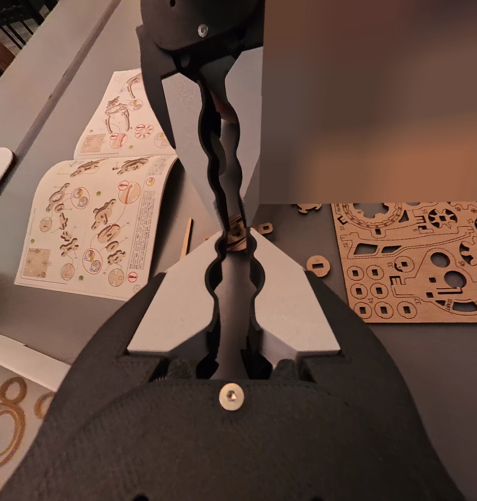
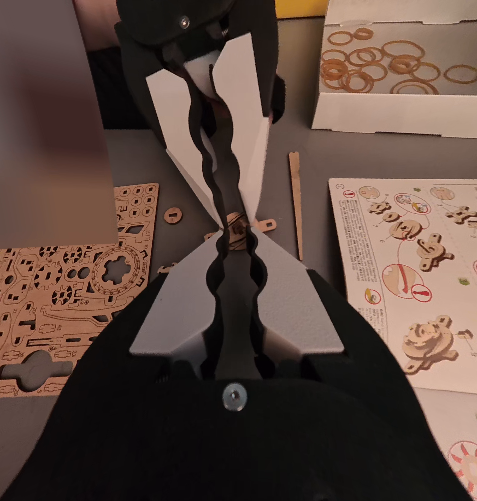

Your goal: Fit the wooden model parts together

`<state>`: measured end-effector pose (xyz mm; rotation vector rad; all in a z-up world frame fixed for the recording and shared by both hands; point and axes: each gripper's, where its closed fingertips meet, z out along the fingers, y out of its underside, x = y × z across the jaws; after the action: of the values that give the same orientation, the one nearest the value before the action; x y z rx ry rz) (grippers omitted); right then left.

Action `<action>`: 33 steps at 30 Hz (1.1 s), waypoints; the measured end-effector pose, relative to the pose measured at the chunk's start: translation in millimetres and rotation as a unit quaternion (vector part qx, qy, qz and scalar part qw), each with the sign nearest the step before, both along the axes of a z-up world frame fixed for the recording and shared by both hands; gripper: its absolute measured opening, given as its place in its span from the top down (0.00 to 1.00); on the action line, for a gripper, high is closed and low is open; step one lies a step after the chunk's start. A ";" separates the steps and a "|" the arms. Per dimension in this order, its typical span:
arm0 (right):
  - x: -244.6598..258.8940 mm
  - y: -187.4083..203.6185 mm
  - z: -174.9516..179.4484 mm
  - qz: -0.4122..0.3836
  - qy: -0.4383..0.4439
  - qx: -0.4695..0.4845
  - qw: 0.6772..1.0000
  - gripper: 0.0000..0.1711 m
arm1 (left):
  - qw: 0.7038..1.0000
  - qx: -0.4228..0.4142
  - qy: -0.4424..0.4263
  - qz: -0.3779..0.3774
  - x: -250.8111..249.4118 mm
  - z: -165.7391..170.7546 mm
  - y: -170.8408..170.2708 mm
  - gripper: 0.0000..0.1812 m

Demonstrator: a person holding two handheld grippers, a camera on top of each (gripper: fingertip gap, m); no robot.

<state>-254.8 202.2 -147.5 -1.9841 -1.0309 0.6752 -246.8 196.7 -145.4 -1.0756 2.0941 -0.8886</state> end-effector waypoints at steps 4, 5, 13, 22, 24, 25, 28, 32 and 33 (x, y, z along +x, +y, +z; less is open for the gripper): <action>0.1 -1.5 -1.0 0.009 -0.008 0.008 1.000 0.92 | 1.000 -0.018 0.013 0.013 0.7 -0.5 0.5 0.90; 0.3 -1.7 -1.4 0.011 -0.009 0.008 1.000 0.92 | 1.000 -0.017 0.014 0.020 1.5 -0.3 2.4 0.88; 0.9 -2.6 -3.5 -0.001 -0.010 -0.020 1.000 0.92 | 0.999 -0.023 0.026 0.027 1.2 -1.0 2.5 0.89; 0.0 -2.7 -4.4 0.002 -0.021 0.003 1.000 0.92 | 0.999 -0.022 0.029 0.028 0.2 -1.8 2.5 0.89; 0.3 -2.9 -4.7 0.000 -0.013 -0.003 1.000 0.92 | 0.999 -0.026 0.032 0.031 0.4 -1.8 2.5 0.89; 0.2 -2.7 -4.7 0.002 -0.016 0.004 1.000 0.91 | 0.999 -0.026 0.032 0.031 0.5 -1.9 2.6 0.89; 0.3 -2.8 -4.7 0.002 -0.014 0.004 1.000 0.91 | 0.999 -0.029 0.033 0.032 0.7 -1.8 2.5 0.89; 0.5 -2.2 -3.9 -0.002 -0.003 -0.010 1.000 0.91 | 0.998 -0.036 0.032 0.033 1.2 -1.5 2.6 0.89; 0.0 -1.6 -2.9 -0.008 0.009 -0.024 1.000 0.91 | 0.998 -0.039 0.031 0.032 1.3 -1.4 2.7 0.89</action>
<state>-254.8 200.6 -150.4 -2.0204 -0.9963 0.7144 -245.5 199.4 -146.8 -1.2182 2.0773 -0.9233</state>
